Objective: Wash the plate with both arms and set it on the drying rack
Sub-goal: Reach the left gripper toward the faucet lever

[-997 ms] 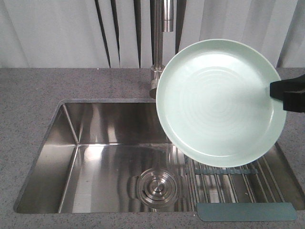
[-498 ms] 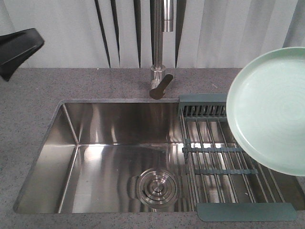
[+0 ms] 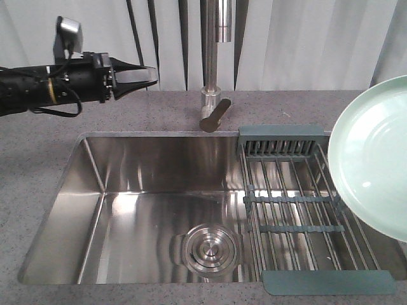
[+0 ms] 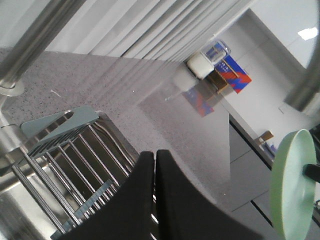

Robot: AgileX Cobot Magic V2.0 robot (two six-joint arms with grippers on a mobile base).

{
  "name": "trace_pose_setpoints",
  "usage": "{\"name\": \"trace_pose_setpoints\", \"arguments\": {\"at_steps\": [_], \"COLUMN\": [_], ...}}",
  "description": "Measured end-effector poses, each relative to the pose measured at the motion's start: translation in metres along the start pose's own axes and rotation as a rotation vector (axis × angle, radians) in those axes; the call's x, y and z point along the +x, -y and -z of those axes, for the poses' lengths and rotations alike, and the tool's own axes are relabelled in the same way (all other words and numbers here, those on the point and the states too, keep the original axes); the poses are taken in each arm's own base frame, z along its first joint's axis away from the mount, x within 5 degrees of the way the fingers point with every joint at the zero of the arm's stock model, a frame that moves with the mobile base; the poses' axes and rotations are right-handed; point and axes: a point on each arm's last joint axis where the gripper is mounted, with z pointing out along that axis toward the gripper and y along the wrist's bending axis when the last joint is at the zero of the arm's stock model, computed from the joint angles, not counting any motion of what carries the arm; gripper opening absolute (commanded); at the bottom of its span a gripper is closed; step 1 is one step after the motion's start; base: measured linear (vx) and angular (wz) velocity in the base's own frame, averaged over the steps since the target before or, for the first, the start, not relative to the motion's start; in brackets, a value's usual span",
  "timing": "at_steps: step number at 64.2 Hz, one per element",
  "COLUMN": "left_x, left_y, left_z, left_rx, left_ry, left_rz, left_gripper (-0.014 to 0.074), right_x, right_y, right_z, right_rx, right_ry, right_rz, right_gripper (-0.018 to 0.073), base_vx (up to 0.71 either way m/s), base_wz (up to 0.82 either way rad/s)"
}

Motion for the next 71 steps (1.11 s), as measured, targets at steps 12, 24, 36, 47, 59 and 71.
{"name": "trace_pose_setpoints", "arguments": {"at_steps": [12,24,36,47,59,71], "left_x": [-0.014,-0.017,-0.013,-0.008,-0.002,0.005], "left_y": [-0.032,-0.049,-0.052,-0.048,-0.043,-0.053], "left_z": [-0.035,-0.062,-0.086,-0.102,-0.115,-0.122], "left_rx": [0.025,0.028,-0.031,-0.068,-0.08,-0.099], "left_ry": [-0.02,-0.036,-0.042,-0.03,-0.035,-0.041], "left_rz": [-0.041,-0.078,-0.125,-0.135,-0.145,-0.131], "left_gripper": [0.0016,0.0112,0.03,0.0501,0.0539,0.0518], "right_x": [0.0,-0.001,-0.003,-0.003,-0.003,-0.003], "right_y": [0.0,0.0,0.0,0.0,0.0,0.0], "right_z": [0.0,0.0,0.0,0.0,0.0,0.0], "right_rx": [0.0,0.0,-0.002,-0.002,-0.001,-0.001], "right_ry": [0.0,0.008,0.028,0.03,0.03,0.031], "right_rz": [0.0,0.0,0.0,0.0,0.0,0.0], "right_gripper": [-0.0007,-0.0007,-0.0007,-0.0007,-0.0007,-0.0007], "base_vx": [0.0,0.0,0.0,0.0,0.0,0.0], "base_wz": [0.0,0.0,0.0,0.0,0.0,0.0]}}
